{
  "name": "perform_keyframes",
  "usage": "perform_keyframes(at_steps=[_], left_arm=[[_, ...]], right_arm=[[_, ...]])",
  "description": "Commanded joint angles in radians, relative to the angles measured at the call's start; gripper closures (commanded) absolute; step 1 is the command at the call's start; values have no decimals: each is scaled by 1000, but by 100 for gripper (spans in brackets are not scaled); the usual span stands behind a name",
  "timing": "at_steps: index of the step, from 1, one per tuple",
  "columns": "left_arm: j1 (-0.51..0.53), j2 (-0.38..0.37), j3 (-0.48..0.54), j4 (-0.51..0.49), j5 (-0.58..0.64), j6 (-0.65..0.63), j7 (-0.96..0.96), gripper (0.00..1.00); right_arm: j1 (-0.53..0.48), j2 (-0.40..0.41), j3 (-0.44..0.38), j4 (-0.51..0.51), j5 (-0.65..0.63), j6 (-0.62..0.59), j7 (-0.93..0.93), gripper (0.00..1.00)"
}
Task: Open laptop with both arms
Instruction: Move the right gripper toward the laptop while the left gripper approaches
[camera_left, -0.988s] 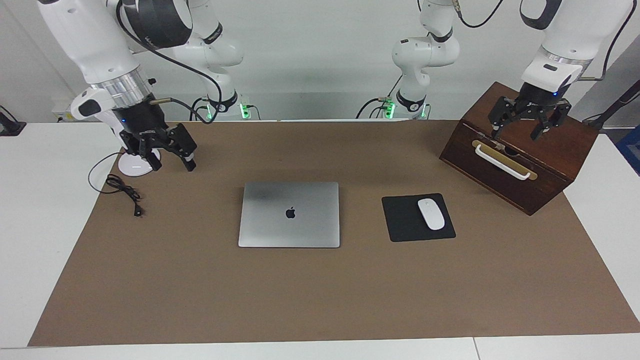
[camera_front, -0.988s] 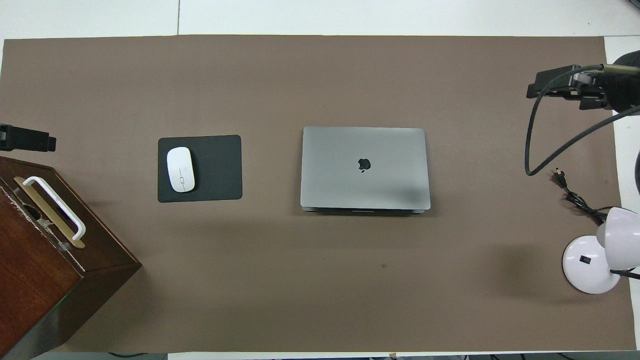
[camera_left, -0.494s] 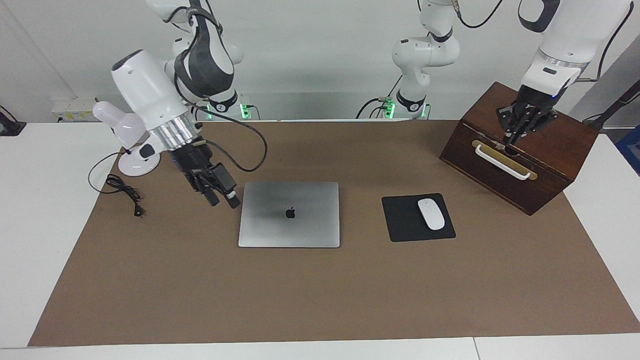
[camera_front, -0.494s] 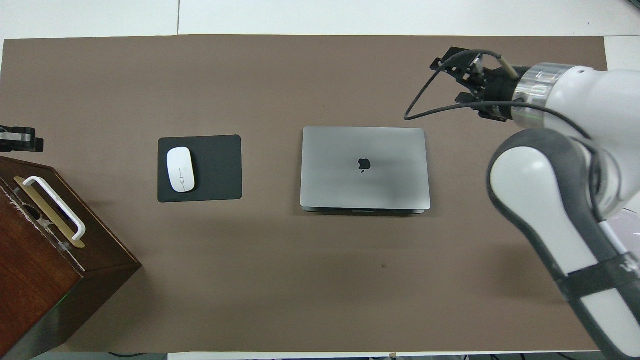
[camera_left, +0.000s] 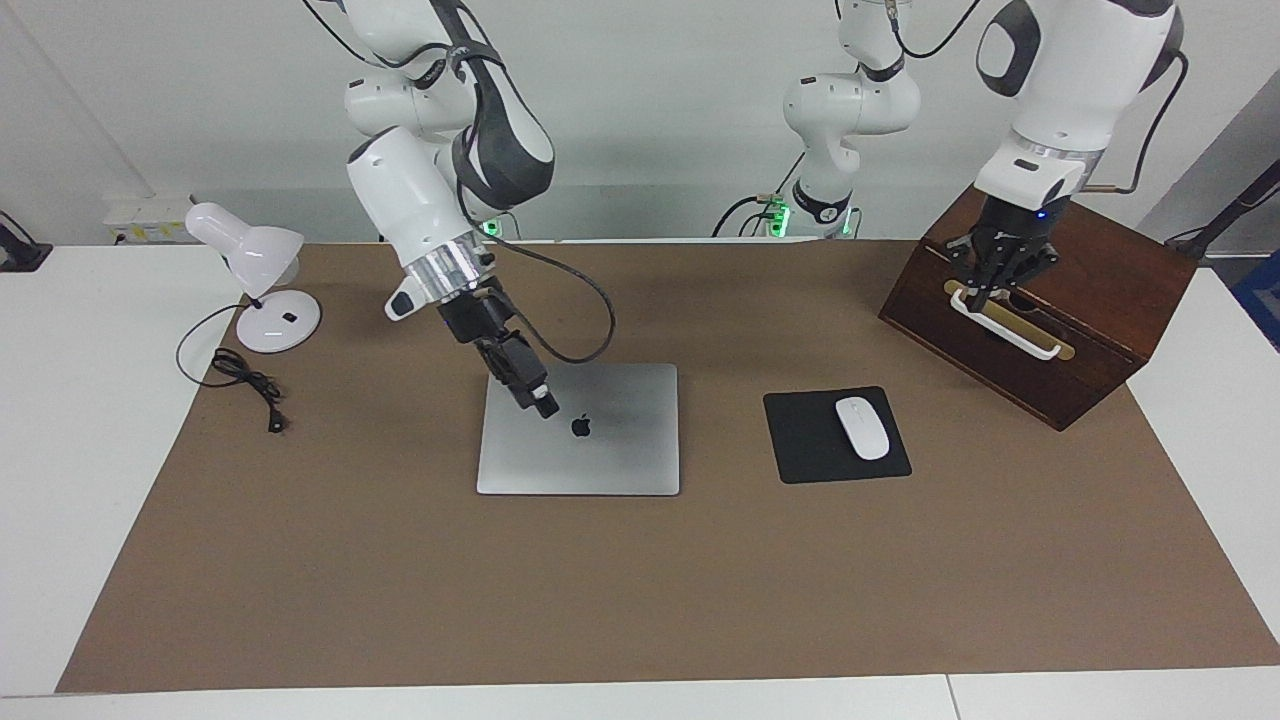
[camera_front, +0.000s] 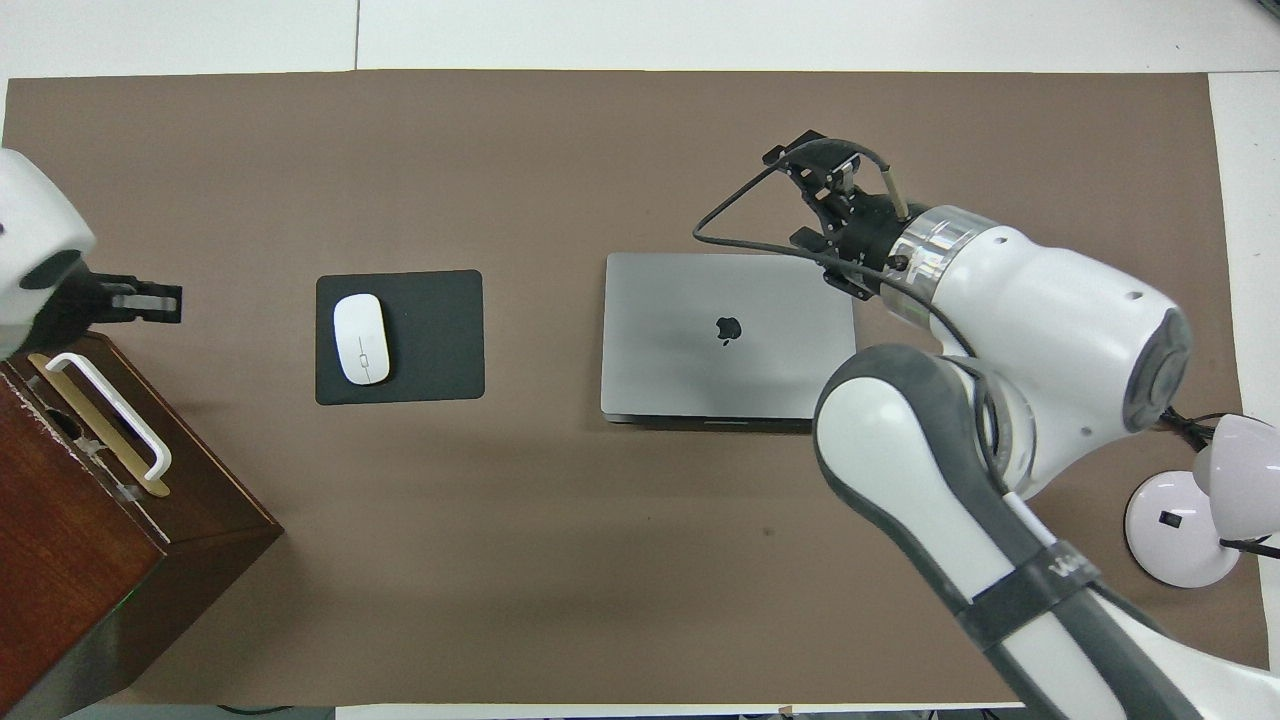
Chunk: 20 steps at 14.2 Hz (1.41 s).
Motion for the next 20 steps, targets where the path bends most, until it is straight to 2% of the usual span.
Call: perform_keyframes(at_steps=[1, 4, 5, 9, 13, 15, 17, 20], left_arm=[[-58, -142, 10, -242, -3, 175, -2, 100], [-143, -200, 12, -398, -4, 344, 0, 100], [-179, -217, 12, -457, -4, 410, -2, 100], [-267, -221, 12, -610, -4, 635, -10, 100], [-345, -126, 12, -719, -4, 936, -10, 100], [-397, -46, 12, -747, -4, 1098, -17, 100], [-442, -14, 13, -749, -4, 1143, -45, 100], [-494, 68, 13, -762, -4, 1298, -42, 100]], right_arm=[[7, -39, 62, -114, 82, 132, 30, 0], [14, -55, 157, -162, 281, 257, 22, 0], [14, -62, 185, -177, 329, 267, 21, 0], [18, -67, 246, -254, 418, 347, 5, 0], [40, -71, 292, -291, 550, 373, -33, 0], [40, -73, 325, -323, 583, 376, -33, 0], [41, -75, 343, -343, 609, 381, -33, 0], [41, -76, 355, -374, 624, 381, -36, 0]])
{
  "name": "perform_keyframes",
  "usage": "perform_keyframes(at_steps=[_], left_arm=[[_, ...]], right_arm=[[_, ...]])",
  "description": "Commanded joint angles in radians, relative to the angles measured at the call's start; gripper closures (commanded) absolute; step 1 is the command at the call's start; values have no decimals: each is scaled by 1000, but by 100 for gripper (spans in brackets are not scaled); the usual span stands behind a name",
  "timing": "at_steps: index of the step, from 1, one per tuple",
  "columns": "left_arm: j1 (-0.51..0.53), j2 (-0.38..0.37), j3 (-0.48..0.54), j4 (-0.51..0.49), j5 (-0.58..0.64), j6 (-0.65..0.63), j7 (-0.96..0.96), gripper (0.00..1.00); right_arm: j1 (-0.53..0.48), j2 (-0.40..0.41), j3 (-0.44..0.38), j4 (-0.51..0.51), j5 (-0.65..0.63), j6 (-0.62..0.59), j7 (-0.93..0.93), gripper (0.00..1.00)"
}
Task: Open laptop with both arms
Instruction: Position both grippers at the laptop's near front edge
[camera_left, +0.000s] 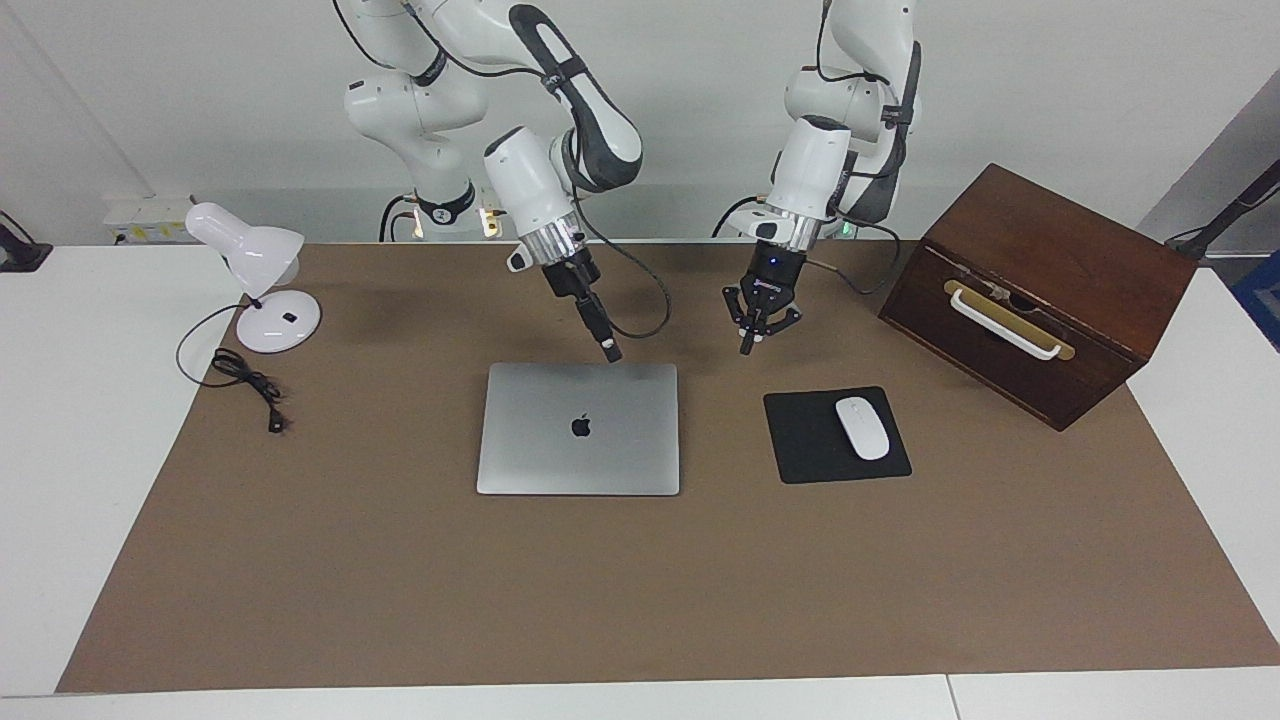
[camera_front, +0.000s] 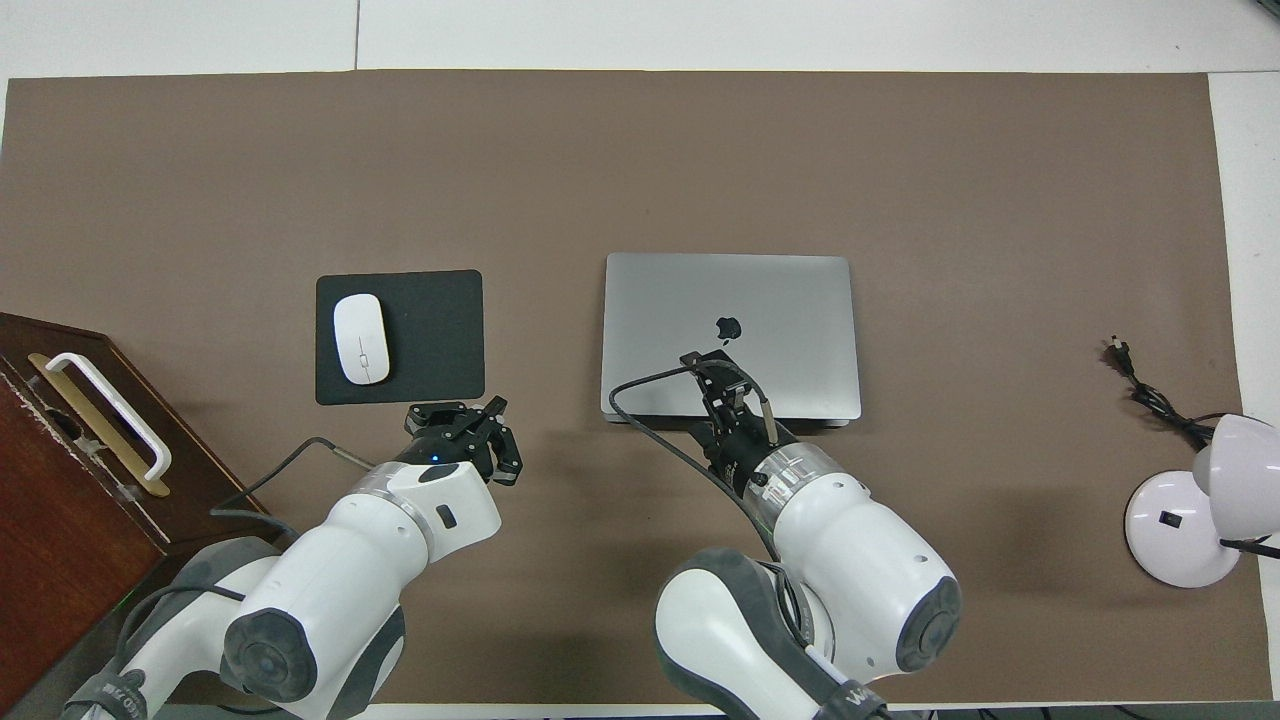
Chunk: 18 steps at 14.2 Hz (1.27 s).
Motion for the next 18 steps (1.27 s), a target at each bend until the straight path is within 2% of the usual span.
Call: perform_keyframes(at_steps=[1, 6, 9, 11, 15, 18], left_arm=[[-60, 52, 17, -16, -4, 96, -5, 100], [-135, 89, 17, -20, -5, 156, -2, 100], [-178, 202, 18, -22, -45, 292, -7, 100], [-241, 225, 20, -2, -166, 292, -8, 100], [-241, 296, 20, 62, -176, 292, -7, 100], [-241, 321, 20, 90, -176, 292, -7, 100]], right_arm=[[-2, -28, 29, -42, 39, 13, -26, 0], [-2, -40, 73, -70, 94, 34, -28, 0], [-2, -43, 76, -84, 94, 36, -28, 0], [-4, -48, 73, -91, 94, 36, -47, 0], [-10, -59, 66, -113, 94, 33, -81, 0], [-15, -89, 64, -139, 94, 13, -89, 0]])
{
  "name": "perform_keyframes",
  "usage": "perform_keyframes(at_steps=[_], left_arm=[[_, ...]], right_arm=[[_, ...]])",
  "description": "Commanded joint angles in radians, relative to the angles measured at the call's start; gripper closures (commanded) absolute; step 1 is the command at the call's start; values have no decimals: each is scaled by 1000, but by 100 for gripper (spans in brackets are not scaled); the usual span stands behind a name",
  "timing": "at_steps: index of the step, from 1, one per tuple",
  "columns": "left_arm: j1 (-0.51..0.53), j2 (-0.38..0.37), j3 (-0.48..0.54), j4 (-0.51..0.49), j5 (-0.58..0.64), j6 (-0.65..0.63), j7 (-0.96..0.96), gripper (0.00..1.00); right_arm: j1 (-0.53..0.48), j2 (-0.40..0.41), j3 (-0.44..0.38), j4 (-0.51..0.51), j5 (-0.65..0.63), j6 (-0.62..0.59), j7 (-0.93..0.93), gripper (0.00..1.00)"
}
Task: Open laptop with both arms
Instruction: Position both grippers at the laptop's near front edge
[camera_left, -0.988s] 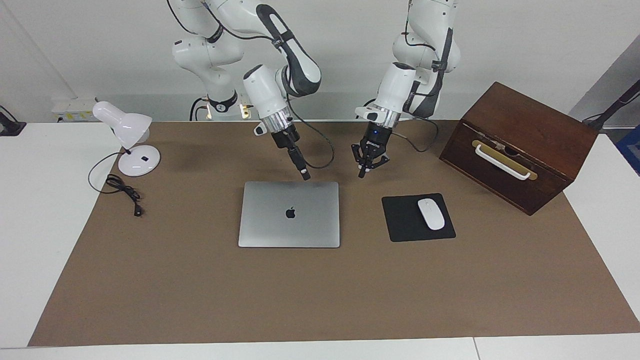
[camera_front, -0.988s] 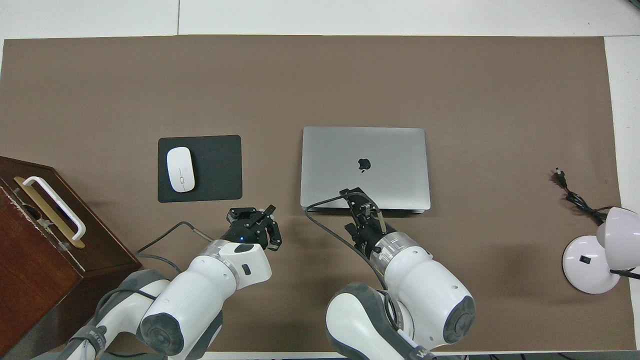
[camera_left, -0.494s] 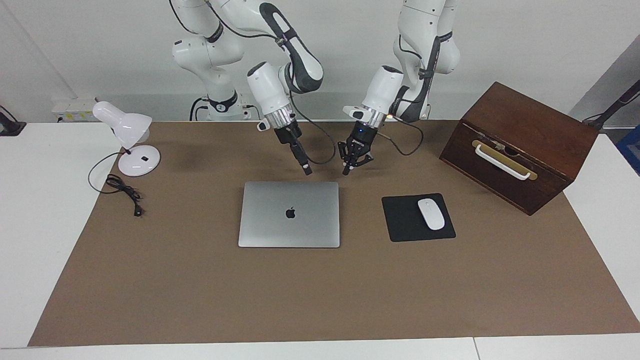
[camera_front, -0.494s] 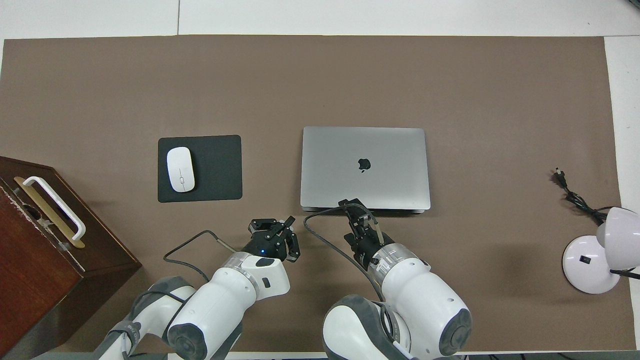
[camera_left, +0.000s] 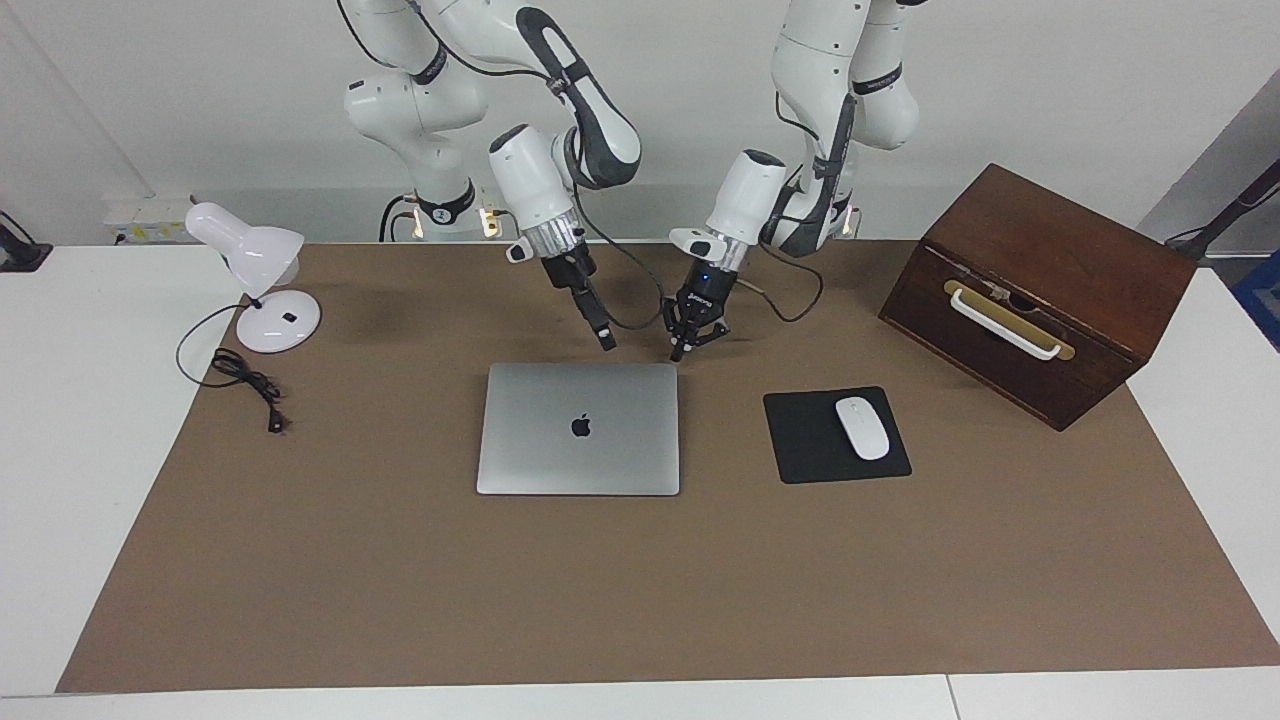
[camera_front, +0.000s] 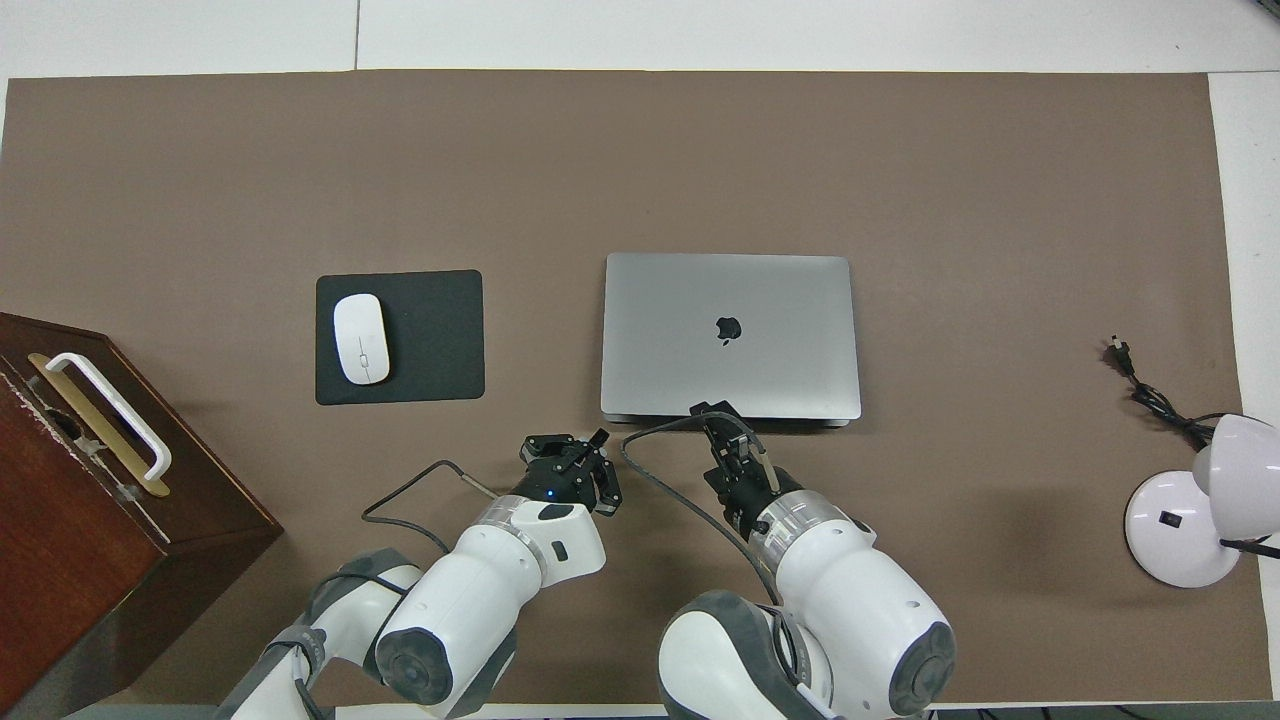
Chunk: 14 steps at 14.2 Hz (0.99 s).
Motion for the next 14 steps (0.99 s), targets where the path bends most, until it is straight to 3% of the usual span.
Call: perform_keyframes(at_steps=[1, 9, 14], left_arm=[[-19, 57, 12, 55, -20, 20, 0, 100], [-10, 83, 15, 93, -19, 21, 2, 100], [-4, 120, 18, 135, -19, 21, 14, 100]], right_arm=[[-12, -51, 4, -39, 35, -13, -41, 0], [-70, -51, -14, -58, 35, -23, -123, 0], [-72, -45, -68, -51, 37, -40, -183, 0]])
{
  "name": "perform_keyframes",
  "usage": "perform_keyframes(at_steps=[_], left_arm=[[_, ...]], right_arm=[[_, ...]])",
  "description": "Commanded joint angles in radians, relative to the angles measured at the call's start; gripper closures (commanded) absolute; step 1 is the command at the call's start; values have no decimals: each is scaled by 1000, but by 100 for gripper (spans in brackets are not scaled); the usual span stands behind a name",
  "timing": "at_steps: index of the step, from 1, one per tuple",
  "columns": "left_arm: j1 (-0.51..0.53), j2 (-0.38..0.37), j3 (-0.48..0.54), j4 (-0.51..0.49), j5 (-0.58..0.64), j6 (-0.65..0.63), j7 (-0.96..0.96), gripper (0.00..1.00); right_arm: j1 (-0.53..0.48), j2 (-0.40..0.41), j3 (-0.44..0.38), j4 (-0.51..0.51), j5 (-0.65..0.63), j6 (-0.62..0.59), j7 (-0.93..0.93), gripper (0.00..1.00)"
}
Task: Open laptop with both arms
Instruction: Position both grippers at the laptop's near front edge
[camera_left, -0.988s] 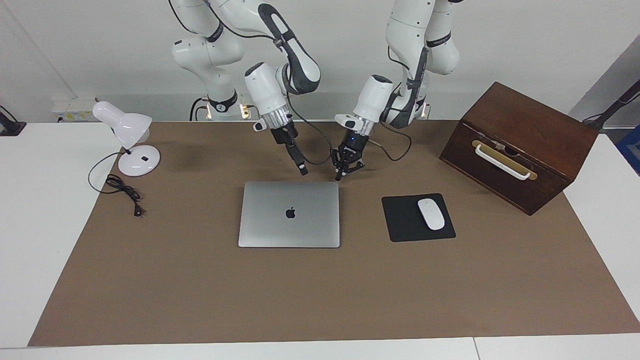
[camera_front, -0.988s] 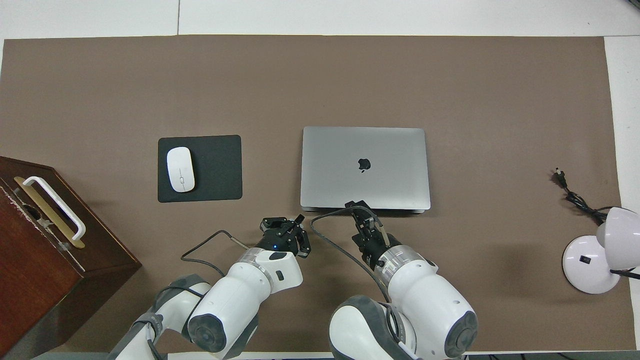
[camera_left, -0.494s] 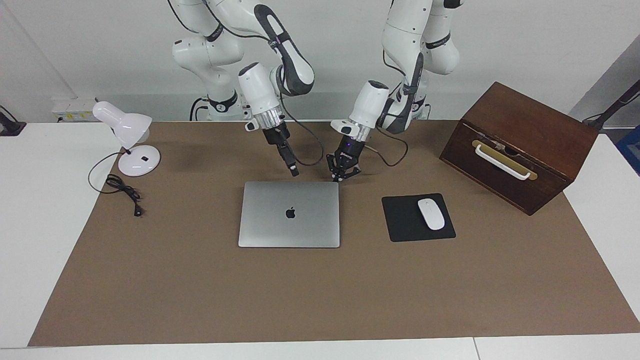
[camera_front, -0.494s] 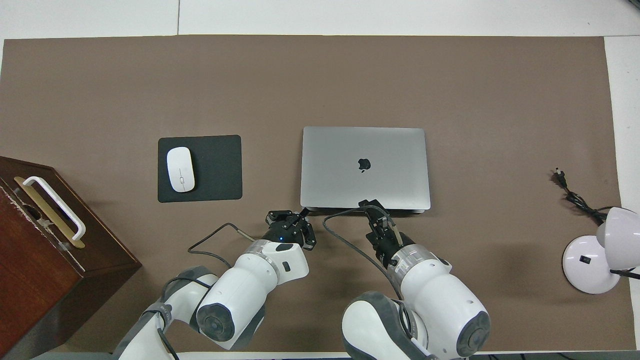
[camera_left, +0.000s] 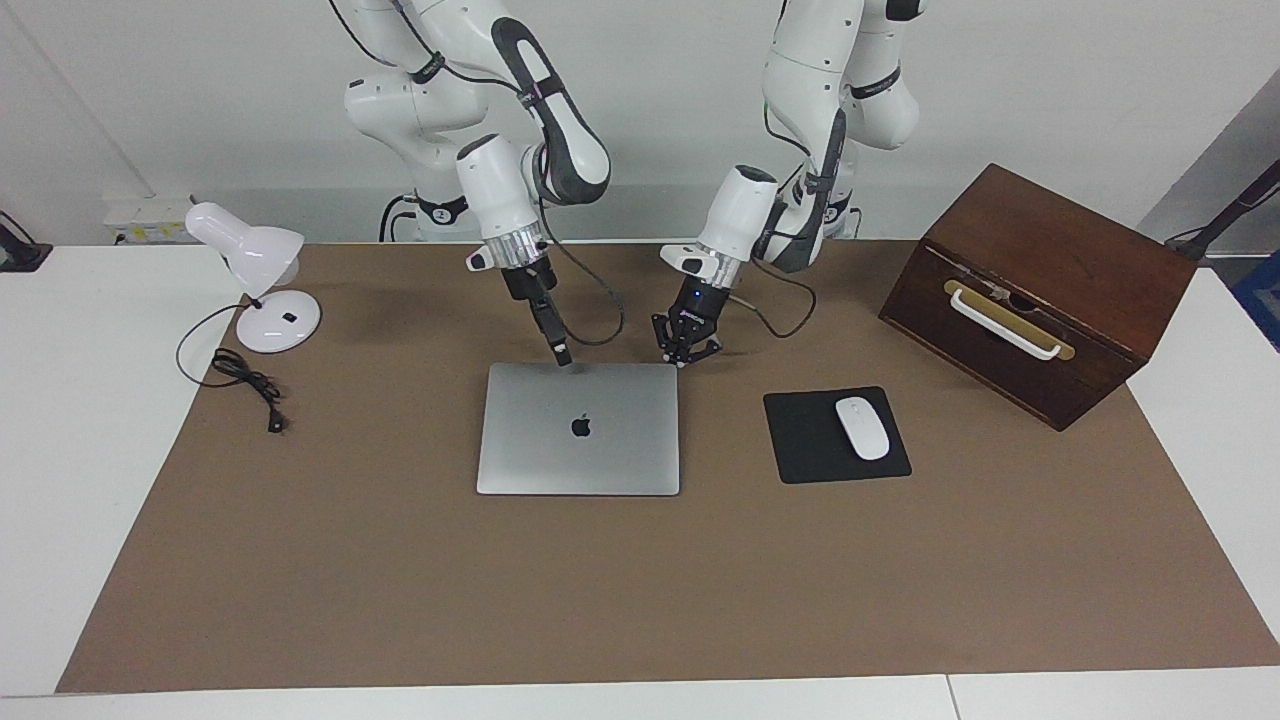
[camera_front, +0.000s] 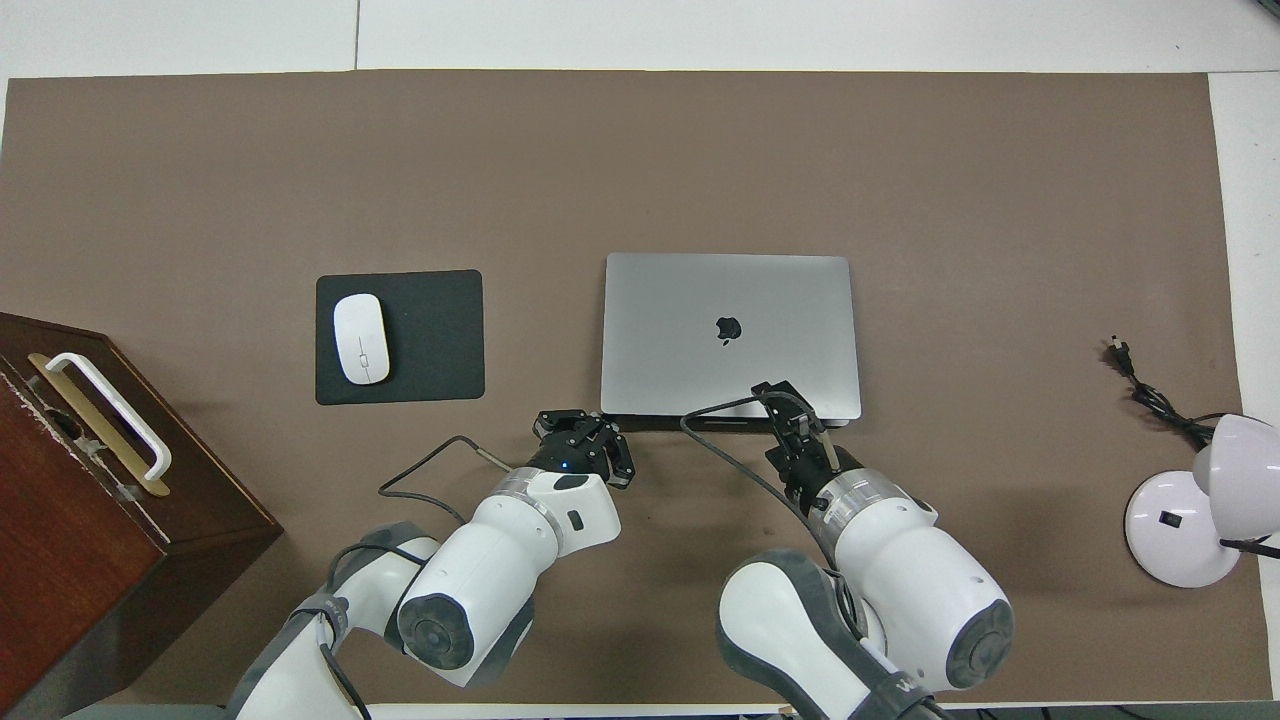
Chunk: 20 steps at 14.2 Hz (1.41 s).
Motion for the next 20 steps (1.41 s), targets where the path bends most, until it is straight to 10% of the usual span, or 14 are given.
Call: perform_keyframes(at_steps=[1, 20], left_arm=[[-4, 42, 6, 40, -19, 20, 14, 100], [8, 84, 27, 73, -19, 21, 89, 100]], right_arm=[[-9, -19, -2, -3, 37, -21, -49, 0], [-10, -8, -24, 28, 35, -32, -62, 0]])
